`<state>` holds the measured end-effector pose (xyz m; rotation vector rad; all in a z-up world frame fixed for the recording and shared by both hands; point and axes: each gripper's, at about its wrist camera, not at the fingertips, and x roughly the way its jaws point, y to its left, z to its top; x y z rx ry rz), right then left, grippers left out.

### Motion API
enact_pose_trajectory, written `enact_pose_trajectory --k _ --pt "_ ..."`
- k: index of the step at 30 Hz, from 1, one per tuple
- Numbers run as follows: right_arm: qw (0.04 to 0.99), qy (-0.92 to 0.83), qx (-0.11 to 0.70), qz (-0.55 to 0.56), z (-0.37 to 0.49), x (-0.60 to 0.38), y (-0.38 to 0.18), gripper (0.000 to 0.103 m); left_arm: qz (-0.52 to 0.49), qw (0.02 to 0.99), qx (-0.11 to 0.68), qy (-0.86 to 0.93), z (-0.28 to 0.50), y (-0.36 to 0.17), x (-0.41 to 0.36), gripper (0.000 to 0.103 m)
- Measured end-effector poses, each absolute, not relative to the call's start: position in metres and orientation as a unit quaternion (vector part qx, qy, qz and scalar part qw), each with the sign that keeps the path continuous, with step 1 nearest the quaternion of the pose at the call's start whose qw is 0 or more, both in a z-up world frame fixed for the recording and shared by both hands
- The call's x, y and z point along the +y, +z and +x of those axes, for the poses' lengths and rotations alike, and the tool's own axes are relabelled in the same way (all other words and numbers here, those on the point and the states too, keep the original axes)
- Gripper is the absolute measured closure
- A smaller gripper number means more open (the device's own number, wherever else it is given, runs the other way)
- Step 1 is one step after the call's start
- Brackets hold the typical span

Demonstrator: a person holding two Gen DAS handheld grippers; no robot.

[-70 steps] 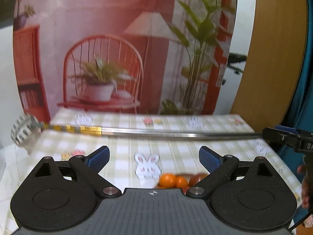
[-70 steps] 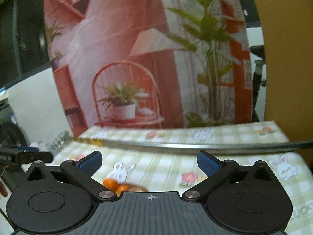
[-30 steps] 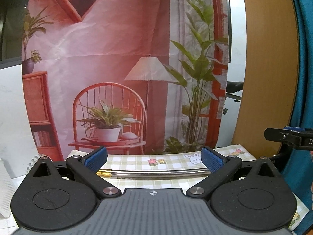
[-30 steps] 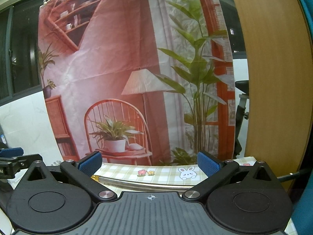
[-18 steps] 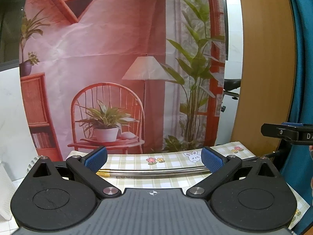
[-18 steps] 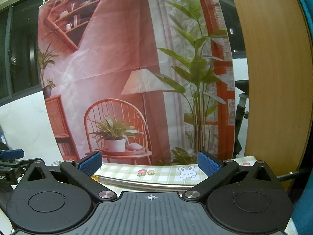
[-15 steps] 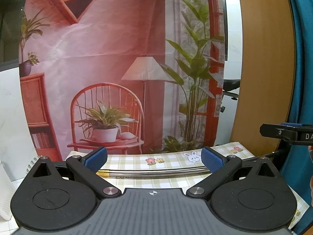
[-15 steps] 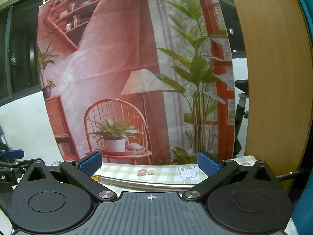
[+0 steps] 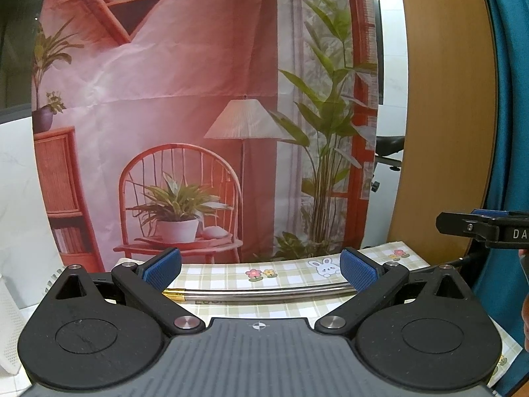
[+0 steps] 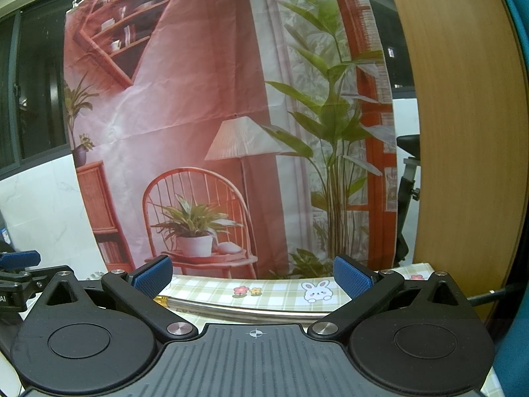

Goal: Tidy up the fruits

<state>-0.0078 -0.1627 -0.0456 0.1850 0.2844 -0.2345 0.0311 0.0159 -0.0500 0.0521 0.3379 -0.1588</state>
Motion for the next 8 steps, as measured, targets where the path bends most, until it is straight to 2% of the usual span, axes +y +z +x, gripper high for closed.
enact_pose_trajectory --k 8 --pt "0.979 -0.116 0.142 0.092 -0.0069 -0.1626 -0.0457 0.0 0.021 0.981 0.172 -0.082 0.0319 -0.0506 0.0171 0.0"
